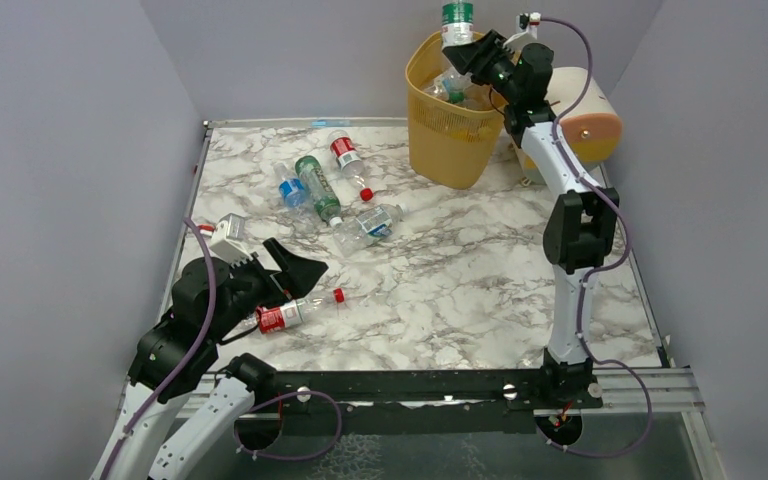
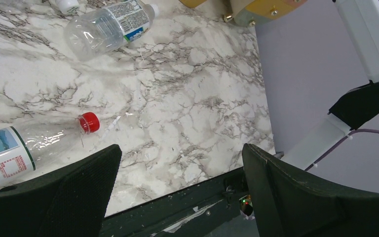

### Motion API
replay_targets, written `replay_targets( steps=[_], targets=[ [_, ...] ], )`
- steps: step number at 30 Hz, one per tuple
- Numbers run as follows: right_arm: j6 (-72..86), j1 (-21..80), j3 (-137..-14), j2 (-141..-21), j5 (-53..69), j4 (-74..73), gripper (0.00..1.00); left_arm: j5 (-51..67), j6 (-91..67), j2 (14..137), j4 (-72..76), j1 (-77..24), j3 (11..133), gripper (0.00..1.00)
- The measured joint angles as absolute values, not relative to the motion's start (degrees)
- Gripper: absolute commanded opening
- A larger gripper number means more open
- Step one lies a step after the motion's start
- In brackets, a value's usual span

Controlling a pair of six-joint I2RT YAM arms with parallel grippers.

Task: Put the plastic bottles in the bin
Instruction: Place the plastic bottle in the trash bin.

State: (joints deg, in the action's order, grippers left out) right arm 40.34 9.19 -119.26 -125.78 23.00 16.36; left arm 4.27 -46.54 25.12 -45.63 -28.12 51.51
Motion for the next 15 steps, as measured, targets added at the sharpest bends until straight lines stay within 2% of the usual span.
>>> replay_targets(
  steps=[2,4,7,8,15],
  targets=[
    [41.34,9.19,-119.83,-127.50,23.62,16.69,0.66,4.27,-46.54,25.12,-45.63,-28.12,51.51,0.99],
    [42.09,9.19,-119.83,-128.64,24.03,16.67,0.78,4.25,-46.54,25.12,-45.63,-28.12,51.51,0.99],
    [42.54,9.19,-119.63,-129.03,24.58,16.58,0.91,4.25,-46.54,25.12,-45.63,-28.12,51.51,0.99],
    [42.46,9.19,-119.55,-128.99,24.71,16.62,0.99,4.25,-46.54,25.12,-45.63,-28.12,51.51,0.99],
    [38.87,9.19,-114.41,-124.86,24.43,14.72,1.00,4.25,-46.52,25.12,-45.60,-28.12,51.40,0.99]
  ],
)
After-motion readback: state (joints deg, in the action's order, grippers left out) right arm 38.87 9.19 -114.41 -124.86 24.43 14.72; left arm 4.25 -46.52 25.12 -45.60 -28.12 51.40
